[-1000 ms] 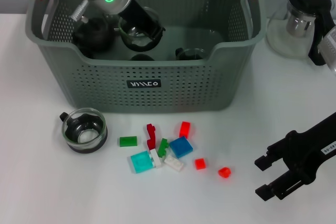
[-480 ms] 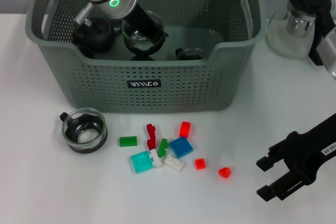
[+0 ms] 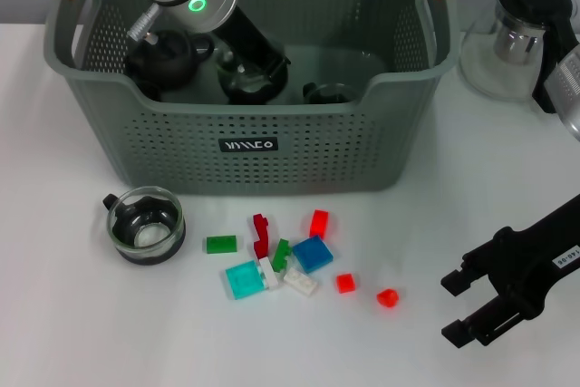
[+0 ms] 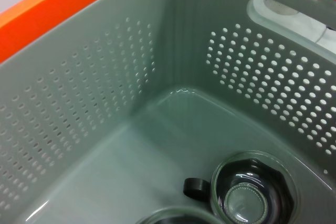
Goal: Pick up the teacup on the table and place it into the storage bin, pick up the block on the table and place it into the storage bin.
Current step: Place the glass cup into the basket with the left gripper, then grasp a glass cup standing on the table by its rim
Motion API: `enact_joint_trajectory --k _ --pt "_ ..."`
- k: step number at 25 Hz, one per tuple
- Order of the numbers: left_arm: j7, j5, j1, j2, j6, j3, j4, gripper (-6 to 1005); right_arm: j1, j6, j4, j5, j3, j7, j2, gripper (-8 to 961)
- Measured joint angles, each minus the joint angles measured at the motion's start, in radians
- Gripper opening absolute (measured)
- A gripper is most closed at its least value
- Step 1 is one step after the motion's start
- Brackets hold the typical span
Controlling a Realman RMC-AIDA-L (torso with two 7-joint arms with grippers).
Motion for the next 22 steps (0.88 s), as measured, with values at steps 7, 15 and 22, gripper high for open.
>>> enact_joint_trajectory --k 7,15,22 --pt "0.005 0.000 0.003 0.000 0.001 0.001 0.001 188 0.003 0.001 0.000 0.000 0.001 0.000 0.000 825" --pt "0.004 0.000 0.018 0.004 0.053 -0.010 0.104 477 0.003 0.002 0.000 0.000 0.003 0.000 0.000 824" --pt "-0.002 -0.003 0.045 0.000 0.154 -0.046 0.290 477 0.003 0.002 0.000 0.000 0.007 -0.001 0.000 825"
